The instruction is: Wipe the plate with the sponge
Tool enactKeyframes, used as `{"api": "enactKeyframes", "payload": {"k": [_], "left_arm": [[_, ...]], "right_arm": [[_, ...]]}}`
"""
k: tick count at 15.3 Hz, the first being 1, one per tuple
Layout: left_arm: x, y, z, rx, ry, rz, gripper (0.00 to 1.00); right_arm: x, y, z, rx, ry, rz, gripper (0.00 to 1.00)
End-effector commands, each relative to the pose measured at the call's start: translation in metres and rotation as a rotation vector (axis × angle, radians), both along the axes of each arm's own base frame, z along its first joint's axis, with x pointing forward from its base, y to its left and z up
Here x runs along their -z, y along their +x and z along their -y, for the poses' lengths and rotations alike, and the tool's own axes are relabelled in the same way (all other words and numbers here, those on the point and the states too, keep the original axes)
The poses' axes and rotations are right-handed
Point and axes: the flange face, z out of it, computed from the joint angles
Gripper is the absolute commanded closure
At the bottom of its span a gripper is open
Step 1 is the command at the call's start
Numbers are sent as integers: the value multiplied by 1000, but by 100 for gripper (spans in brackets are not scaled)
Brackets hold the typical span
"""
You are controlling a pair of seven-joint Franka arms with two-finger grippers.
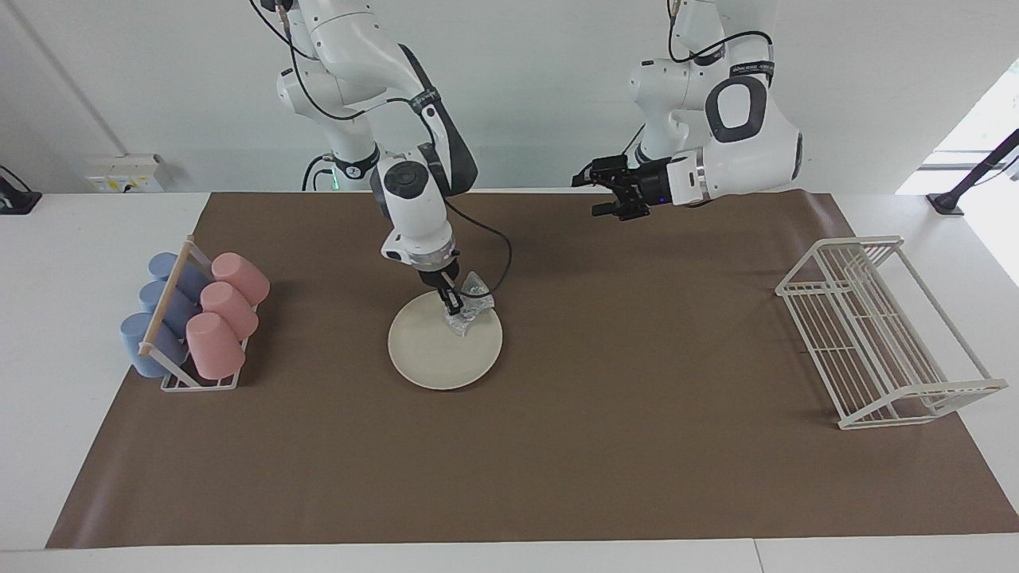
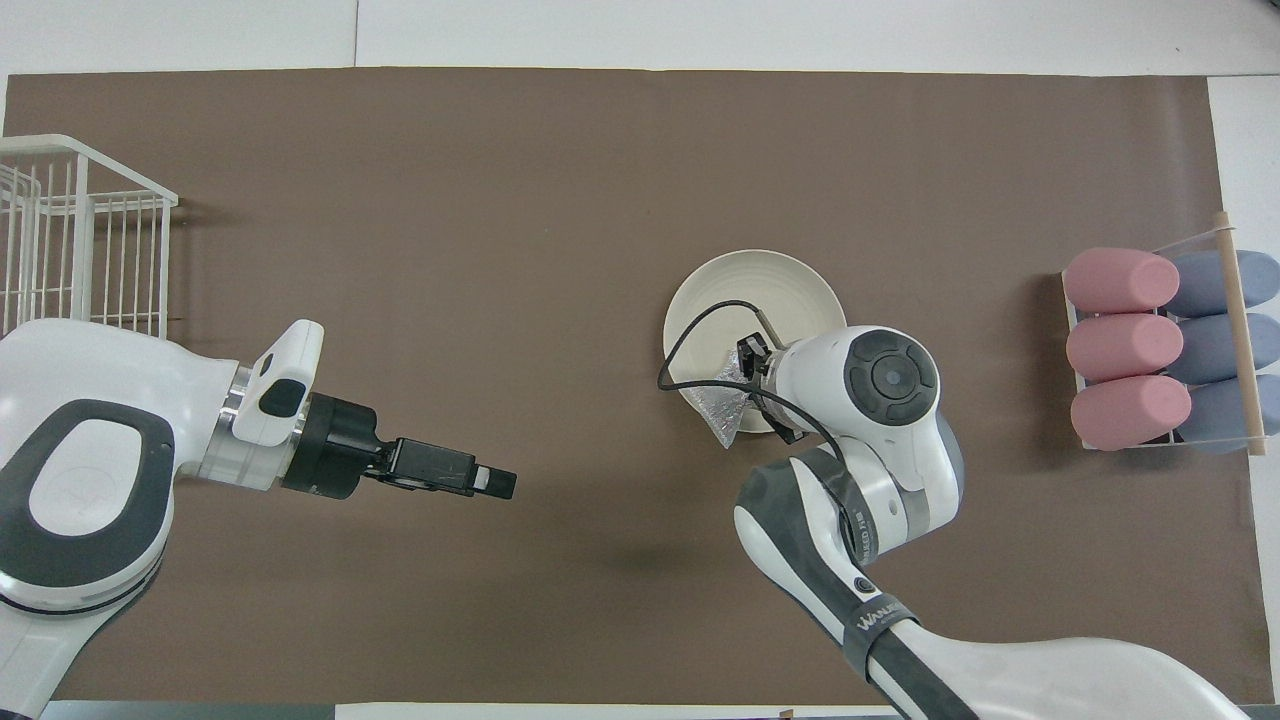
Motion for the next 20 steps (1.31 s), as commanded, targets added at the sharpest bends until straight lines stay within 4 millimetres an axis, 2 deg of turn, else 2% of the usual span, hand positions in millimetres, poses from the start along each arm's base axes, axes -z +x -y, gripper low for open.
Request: {"api": "enactKeyframes", "payload": {"k": [1, 3, 5, 6, 8, 11, 15, 16, 18, 20], "left_arm": [[0, 5, -23, 58, 105, -7, 0], [5, 5, -42, 77, 180, -4, 0], [6, 5, -53, 110, 261, 17, 0], [7, 7, -63, 104, 287, 20, 0], [6, 12, -82, 107, 358, 43, 0], [5, 18, -106, 100, 444, 72, 0], [5, 26, -117, 64, 607, 102, 0], [5, 29, -117, 41, 661, 114, 0], [4, 34, -114, -31, 702, 105, 0], [4, 35, -111, -55, 713, 99, 0]], "right_arm": [[12, 6, 40, -88, -11, 35, 100], [15, 13, 57, -142, -18, 50, 100], [15, 21, 79, -161, -25, 60, 100], [15, 20, 78, -159, -23, 64, 100], [17, 13, 56, -98, -13, 51, 100], [24, -5, -4, 34, 35, 56, 100], [32, -11, -23, 138, 92, 43, 100], [32, -10, -24, 134, 97, 44, 100], [34, -6, -13, 21, 81, 63, 100], [36, 9, 21, -67, 62, 85, 100]]}}
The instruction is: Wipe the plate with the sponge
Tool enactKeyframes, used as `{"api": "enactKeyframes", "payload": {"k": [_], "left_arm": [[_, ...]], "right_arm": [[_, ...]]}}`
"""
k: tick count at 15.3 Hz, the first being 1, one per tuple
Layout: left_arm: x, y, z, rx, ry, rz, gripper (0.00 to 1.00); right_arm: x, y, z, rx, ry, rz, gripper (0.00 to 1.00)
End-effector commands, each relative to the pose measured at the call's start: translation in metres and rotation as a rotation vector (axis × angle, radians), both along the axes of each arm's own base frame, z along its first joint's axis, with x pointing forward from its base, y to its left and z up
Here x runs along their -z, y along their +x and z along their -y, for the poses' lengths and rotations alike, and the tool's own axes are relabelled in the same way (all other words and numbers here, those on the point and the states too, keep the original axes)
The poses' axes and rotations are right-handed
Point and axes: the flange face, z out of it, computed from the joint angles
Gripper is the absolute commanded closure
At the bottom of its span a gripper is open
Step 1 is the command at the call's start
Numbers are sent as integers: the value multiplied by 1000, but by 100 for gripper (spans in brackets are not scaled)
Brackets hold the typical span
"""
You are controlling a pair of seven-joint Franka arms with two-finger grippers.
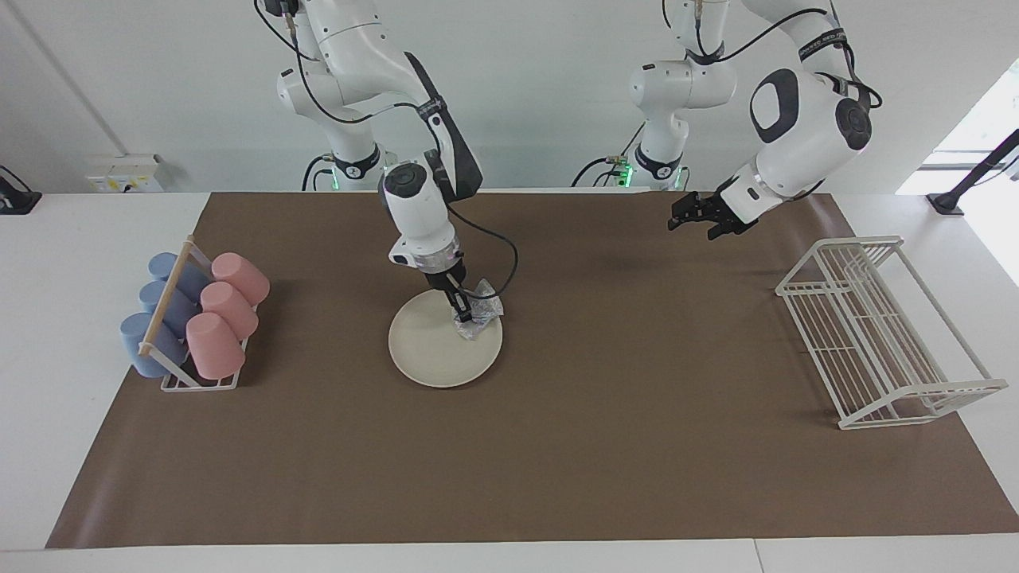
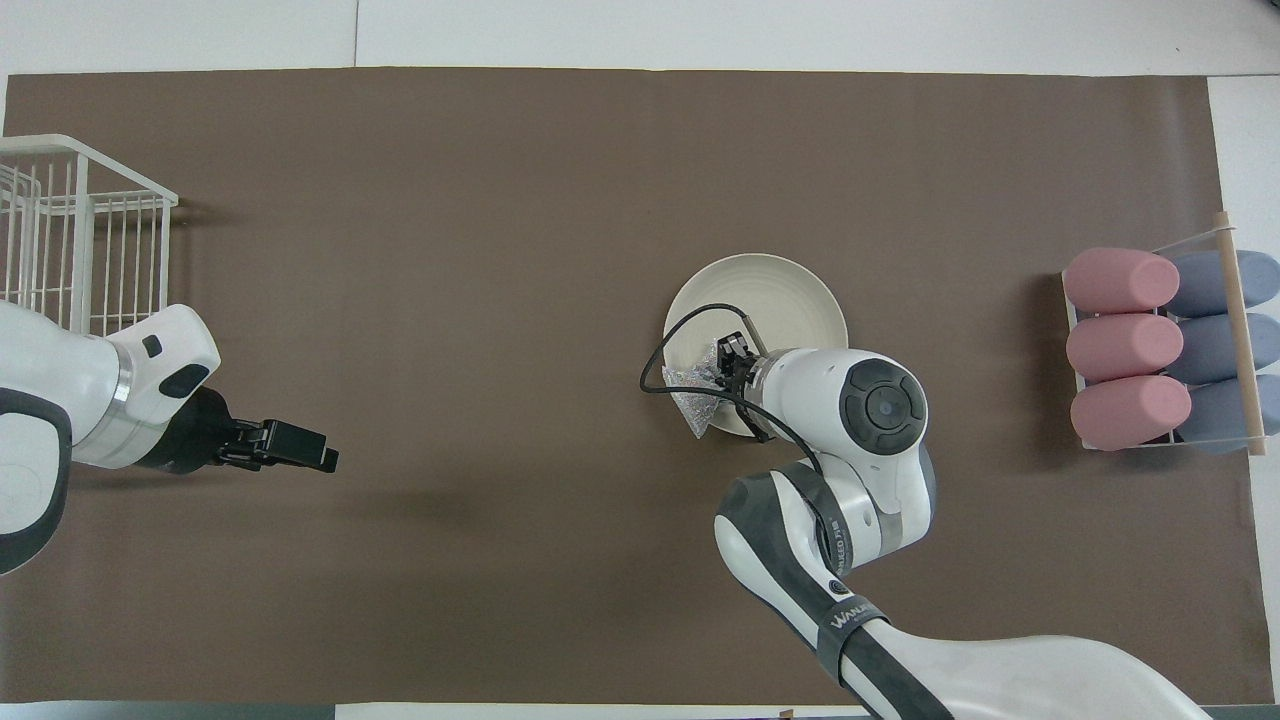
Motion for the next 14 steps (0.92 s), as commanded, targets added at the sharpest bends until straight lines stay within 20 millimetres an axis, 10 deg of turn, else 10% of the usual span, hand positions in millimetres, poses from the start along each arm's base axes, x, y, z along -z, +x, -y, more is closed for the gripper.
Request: {"api": "enactKeyframes", "payload": {"k": [1, 7, 14], "left_arm": [[-2, 5, 6, -30, 39, 12, 0], [-11, 14, -4, -65, 40, 83, 0], [-10, 15, -4, -115, 51, 82, 0]], "right_arm": [[25, 18, 52, -100, -36, 9, 100], [24, 28, 76, -144, -46, 27, 100], [20, -13, -17, 96, 16, -56, 100]]}}
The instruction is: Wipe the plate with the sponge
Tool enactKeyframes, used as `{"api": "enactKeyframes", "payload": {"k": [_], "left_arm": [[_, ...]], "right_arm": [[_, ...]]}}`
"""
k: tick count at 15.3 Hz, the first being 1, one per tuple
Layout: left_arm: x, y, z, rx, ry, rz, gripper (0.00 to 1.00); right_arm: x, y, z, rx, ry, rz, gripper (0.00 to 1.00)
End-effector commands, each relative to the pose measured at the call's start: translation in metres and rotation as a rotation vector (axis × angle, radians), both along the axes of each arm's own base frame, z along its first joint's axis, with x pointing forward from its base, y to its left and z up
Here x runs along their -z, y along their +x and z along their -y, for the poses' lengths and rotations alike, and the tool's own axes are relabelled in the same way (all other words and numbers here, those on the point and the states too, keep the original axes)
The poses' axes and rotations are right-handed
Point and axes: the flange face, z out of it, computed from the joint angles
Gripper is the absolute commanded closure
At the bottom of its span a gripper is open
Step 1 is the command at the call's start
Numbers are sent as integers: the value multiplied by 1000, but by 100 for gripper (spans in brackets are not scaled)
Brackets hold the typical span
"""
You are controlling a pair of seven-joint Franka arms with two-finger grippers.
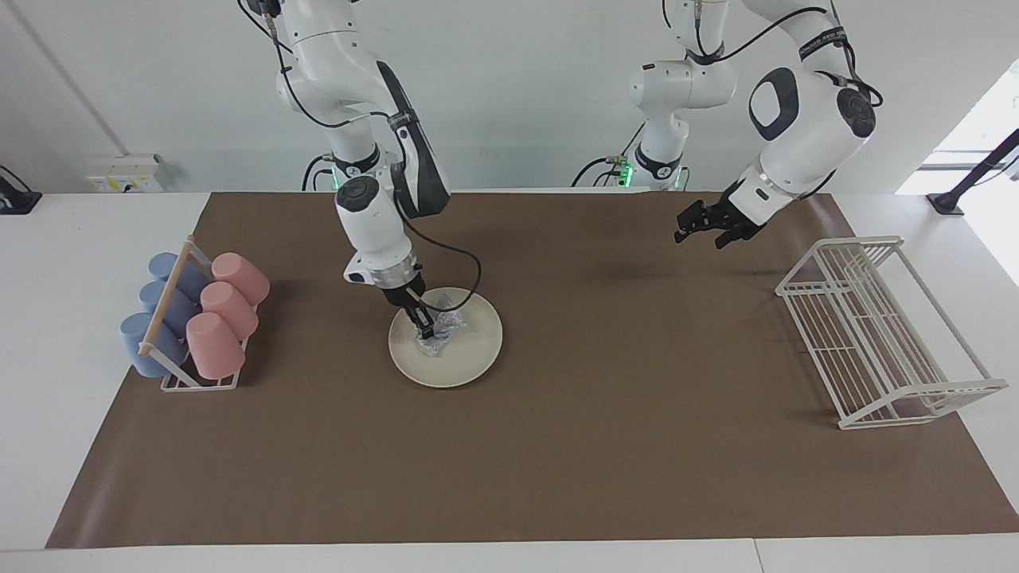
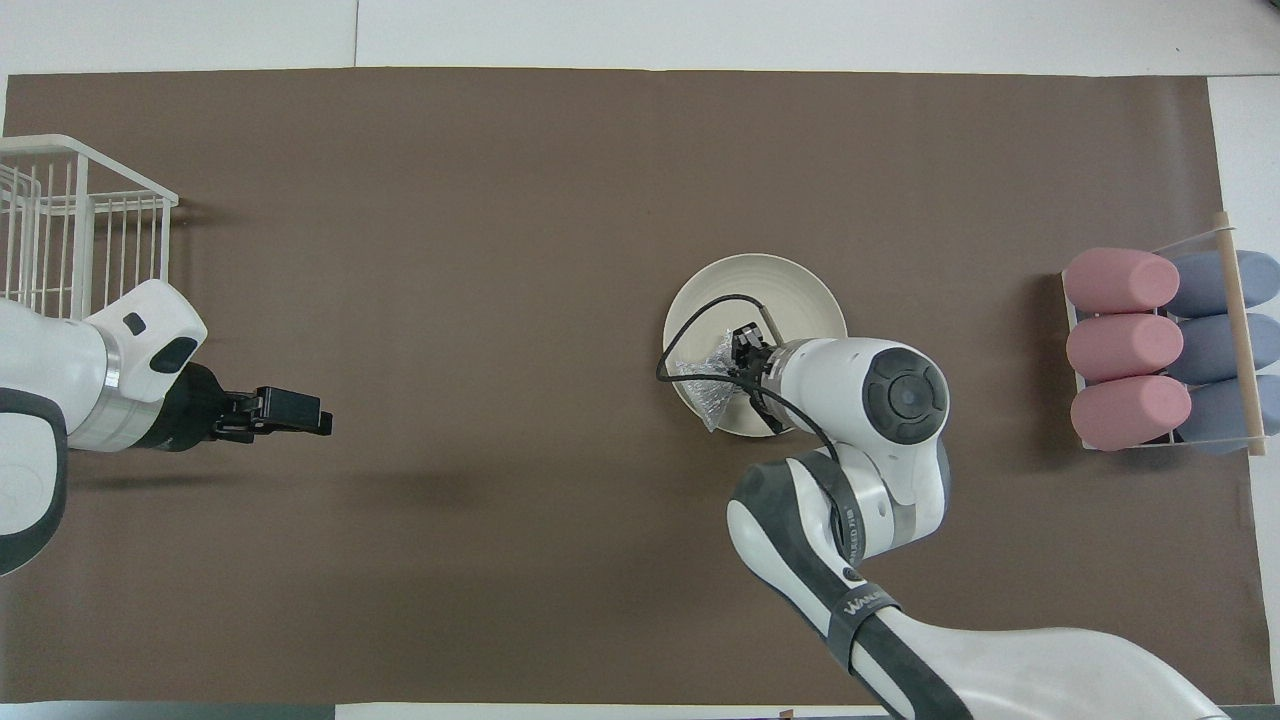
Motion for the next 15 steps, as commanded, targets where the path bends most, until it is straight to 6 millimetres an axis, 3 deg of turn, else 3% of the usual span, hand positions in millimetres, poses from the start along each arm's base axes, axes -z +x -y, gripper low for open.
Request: {"api": "enactKeyframes", "payload": {"k": [1, 4, 7, 9, 11, 14, 15], "left_arm": [[-1, 2, -2, -21, 25, -1, 0], [-1, 2, -2, -21, 24, -4, 0], [-1, 1, -2, -19, 24, -6, 0], [-2, 2, -1, -19, 24, -5, 0], [-2, 1, 6, -60, 33, -11, 0], [-3, 1, 10, -92, 20, -25, 0], [-4, 0, 15, -111, -30, -36, 0]], "right_arm": [[20, -11, -12, 40, 0, -43, 100], [10, -3, -16, 48, 10, -44, 100], [-40, 24, -31, 104, 28, -130, 100], [-80, 30, -45, 120, 25, -177, 100], [-108, 31, -51, 162, 29, -192, 100], [-158, 26, -86, 292, 48, -227, 100], [-174, 12, -114, 298, 22, -222, 100]]}}
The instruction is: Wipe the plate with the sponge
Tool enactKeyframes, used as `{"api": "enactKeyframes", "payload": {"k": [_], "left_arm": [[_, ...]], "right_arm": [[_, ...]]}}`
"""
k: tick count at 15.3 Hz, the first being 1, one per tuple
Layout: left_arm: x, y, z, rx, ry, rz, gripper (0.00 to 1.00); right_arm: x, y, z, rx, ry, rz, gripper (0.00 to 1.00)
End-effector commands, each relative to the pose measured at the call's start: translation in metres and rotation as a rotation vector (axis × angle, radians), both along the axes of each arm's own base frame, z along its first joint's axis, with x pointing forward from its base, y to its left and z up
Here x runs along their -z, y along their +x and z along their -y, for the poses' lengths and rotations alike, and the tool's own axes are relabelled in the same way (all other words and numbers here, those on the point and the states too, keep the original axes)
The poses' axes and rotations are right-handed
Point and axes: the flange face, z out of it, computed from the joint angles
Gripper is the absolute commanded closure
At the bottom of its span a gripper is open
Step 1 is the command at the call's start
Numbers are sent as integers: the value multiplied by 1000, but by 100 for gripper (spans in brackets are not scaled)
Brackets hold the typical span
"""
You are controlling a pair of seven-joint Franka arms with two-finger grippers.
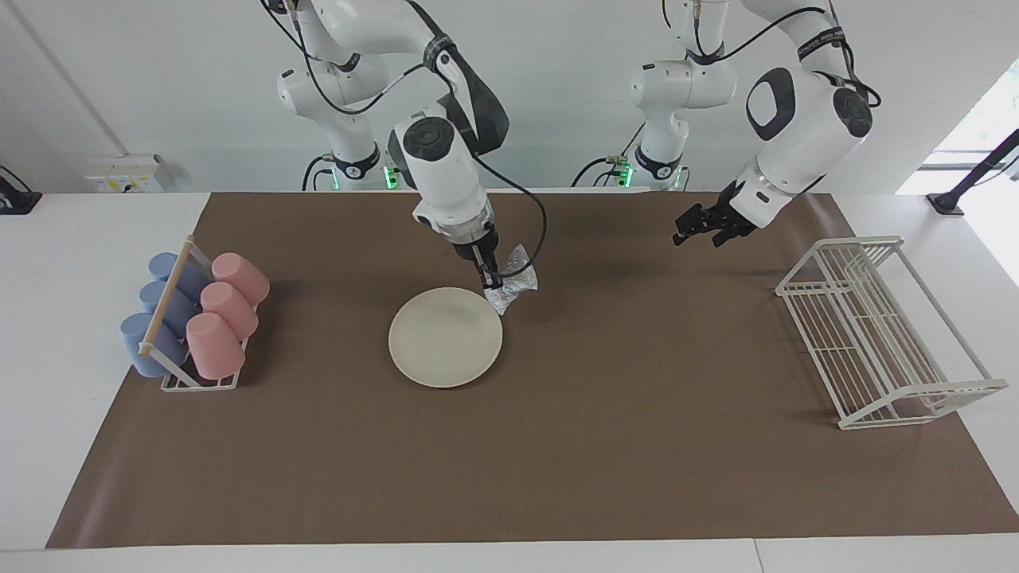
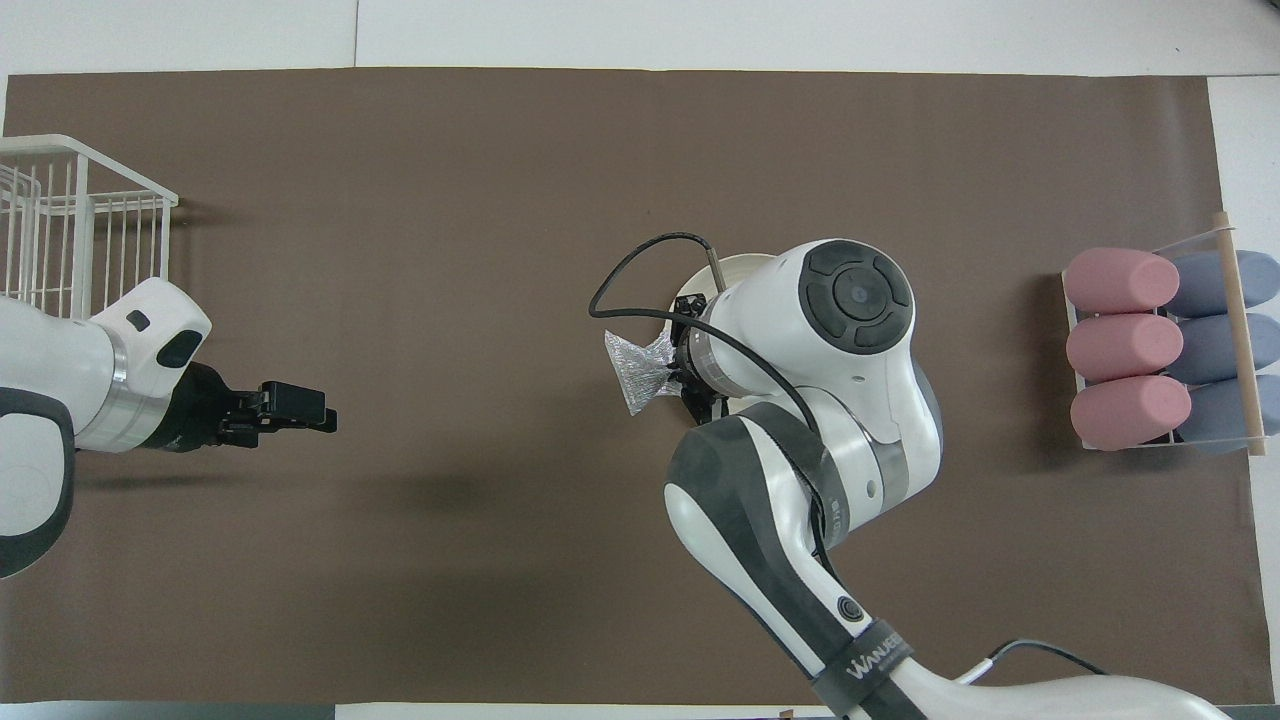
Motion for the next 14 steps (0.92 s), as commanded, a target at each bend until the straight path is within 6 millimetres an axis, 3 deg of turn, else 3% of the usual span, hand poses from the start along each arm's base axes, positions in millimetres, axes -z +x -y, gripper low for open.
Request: {"api": "enactKeyframes", "payload": {"k": [1, 2, 4, 11, 13, 14], "left_arm": [[-6, 0, 15, -63, -112, -29, 0], [-8, -1, 20, -91, -186, -51, 0], [-16, 1, 29, -140, -313, -72, 0], [-31, 14, 49, -268, -631, -40, 0], [-27, 8, 92, -206, -619, -11, 0], [-24, 6, 104, -182, -620, -9, 0]], "right_arm": [[-42, -24, -58, 66, -77, 18, 100], [-55, -28, -68, 115, -100, 44, 100], [-60, -38, -82, 152, -94, 40, 100], [-59, -44, -89, 154, -92, 36, 100], [-58, -43, -89, 156, -89, 39, 100], [-58, -43, -89, 156, -89, 39, 100]]}}
